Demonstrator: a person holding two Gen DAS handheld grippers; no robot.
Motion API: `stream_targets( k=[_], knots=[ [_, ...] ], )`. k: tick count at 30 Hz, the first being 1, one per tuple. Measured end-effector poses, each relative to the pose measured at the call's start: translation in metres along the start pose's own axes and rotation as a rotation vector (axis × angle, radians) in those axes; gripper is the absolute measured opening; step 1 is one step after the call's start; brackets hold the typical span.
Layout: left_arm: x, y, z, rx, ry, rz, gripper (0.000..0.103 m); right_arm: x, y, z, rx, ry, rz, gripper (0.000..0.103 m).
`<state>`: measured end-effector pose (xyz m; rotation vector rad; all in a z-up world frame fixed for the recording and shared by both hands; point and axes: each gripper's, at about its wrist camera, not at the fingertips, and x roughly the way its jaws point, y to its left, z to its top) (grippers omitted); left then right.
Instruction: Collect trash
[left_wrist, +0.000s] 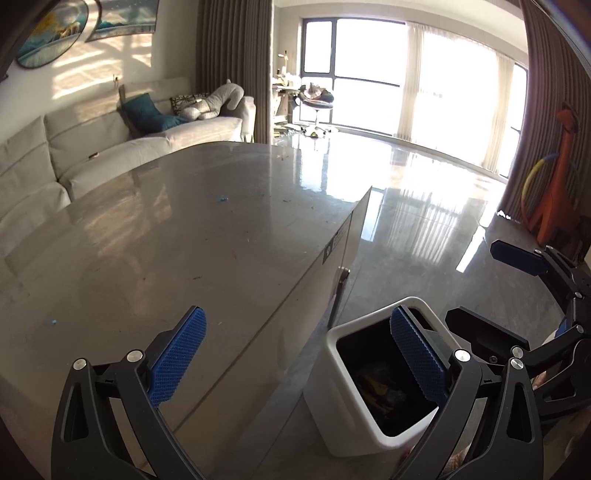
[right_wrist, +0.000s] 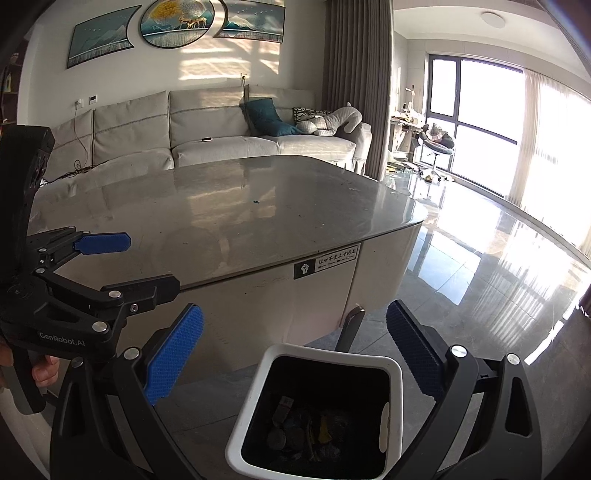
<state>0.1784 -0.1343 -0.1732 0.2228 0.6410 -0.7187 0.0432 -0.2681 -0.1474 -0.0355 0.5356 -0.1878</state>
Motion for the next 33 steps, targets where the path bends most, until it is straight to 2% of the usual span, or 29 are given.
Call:
stream_targets(
  k=[7, 10, 16, 19, 21, 28, 33],
  knots=[
    [-0.026, 0.03, 0.008, 0.008, -0.074, 0.139, 0.098, -0.001, 0.026, 0.032, -0.033, -0.091, 0.056, 0.099],
    [-0.039, 0.047, 0.014, -0.03, -0.112, 0.215, 0.098, 0.002, 0.041, 0.049, -0.061, -0.123, 0.081, 0.099],
    [-0.059, 0.091, 0.028, -0.105, -0.137, 0.277, 0.098, 0.012, 0.073, 0.071, -0.093, -0.162, 0.129, 0.099],
    [-0.061, 0.109, 0.032, -0.114, -0.099, 0.276, 0.098, 0.019, 0.09, 0.08, -0.088, -0.166, 0.149, 0.099],
    [-0.064, 0.121, 0.033, -0.119, -0.096, 0.303, 0.098, 0.022, 0.101, 0.086, -0.088, -0.171, 0.15, 0.099],
    [-0.088, 0.145, 0.029, -0.116, -0.112, 0.377, 0.098, 0.022, 0.134, 0.095, -0.099, -0.19, 0.196, 0.099],
    [-0.099, 0.157, 0.023, -0.15, -0.115, 0.407, 0.098, 0.018, 0.15, 0.1, -0.111, -0.195, 0.213, 0.099]
  ],
)
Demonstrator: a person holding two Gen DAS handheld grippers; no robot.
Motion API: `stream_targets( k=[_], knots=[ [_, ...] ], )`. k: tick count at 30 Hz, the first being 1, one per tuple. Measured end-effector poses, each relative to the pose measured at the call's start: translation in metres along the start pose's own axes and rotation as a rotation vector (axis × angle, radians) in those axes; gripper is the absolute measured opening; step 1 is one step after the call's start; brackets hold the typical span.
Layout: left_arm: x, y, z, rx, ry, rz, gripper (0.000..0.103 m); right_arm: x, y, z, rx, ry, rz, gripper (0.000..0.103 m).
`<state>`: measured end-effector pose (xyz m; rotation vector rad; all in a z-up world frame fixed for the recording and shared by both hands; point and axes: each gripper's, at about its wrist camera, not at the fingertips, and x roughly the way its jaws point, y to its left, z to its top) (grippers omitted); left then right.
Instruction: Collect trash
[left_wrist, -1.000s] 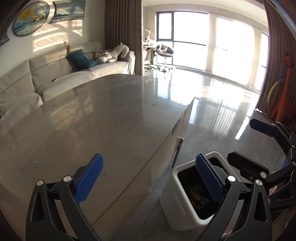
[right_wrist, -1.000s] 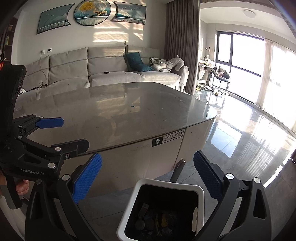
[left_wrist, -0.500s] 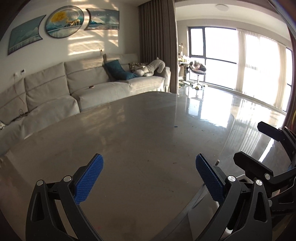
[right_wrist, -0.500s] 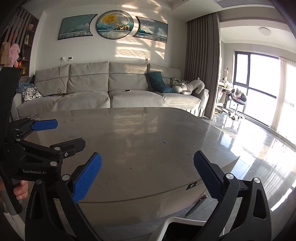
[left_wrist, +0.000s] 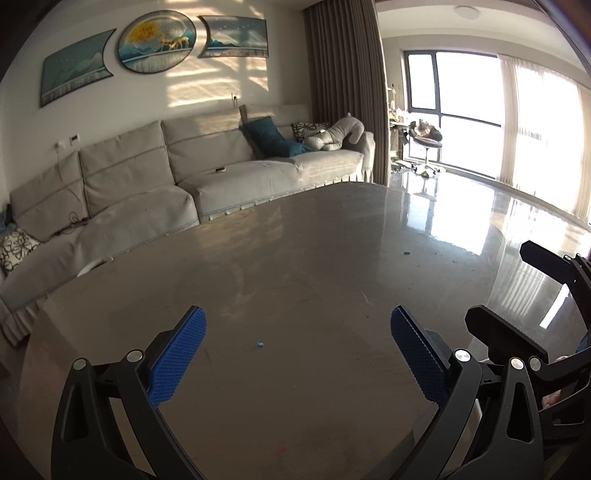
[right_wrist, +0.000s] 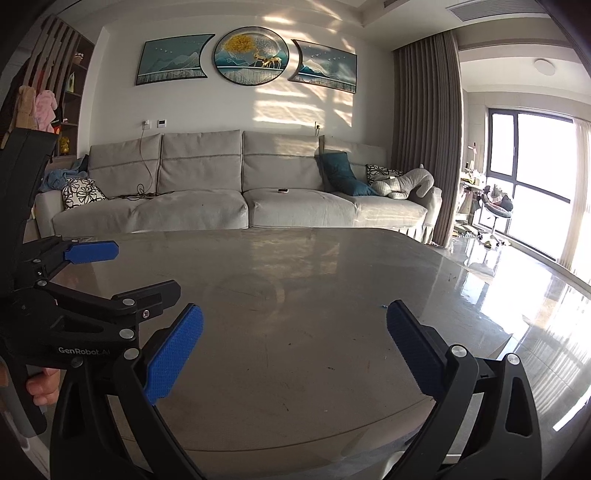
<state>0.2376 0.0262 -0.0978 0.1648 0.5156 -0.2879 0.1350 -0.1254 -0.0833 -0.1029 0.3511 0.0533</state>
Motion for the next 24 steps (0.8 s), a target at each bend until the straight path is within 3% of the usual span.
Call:
stream_targets(
  k=[24],
  knots=[
    [-0.013, 0.031, -0.007, -0.055, -0.014, 0.045, 0.098, 0.005, 0.031, 0.015, -0.045, -0.014, 0.018, 0.099]
  ],
)
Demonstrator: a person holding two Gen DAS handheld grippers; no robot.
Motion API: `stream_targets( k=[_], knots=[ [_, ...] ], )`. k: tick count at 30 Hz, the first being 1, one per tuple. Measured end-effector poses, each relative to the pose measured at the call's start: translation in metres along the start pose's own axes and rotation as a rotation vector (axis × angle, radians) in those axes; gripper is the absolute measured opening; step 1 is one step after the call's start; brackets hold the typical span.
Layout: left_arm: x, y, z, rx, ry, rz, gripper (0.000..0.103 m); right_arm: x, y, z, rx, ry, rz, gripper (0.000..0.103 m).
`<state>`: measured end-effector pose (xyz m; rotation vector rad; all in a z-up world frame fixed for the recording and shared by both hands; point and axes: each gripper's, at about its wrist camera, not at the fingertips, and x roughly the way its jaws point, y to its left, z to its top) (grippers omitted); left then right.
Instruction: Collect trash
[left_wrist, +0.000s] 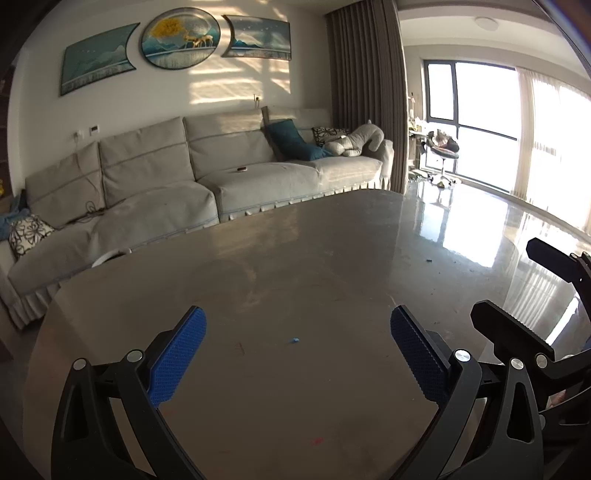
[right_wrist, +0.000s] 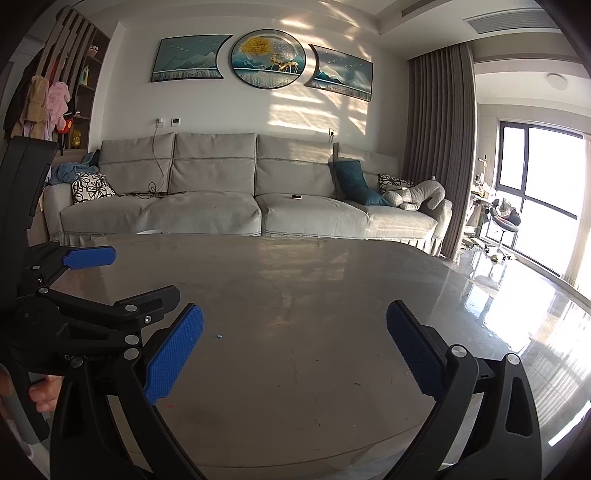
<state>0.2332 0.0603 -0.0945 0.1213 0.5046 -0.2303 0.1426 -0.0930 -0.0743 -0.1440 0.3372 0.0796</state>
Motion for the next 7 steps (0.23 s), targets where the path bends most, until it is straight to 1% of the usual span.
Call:
stream_targets(
  k=[7],
  knots=[
    [-0.0012, 0.0049, 0.0, -0.013, 0.003, 0.011, 0.098, -0.0004, 0.0039, -0.001, -0.008, 0.0, -0.003, 0.099]
  ],
)
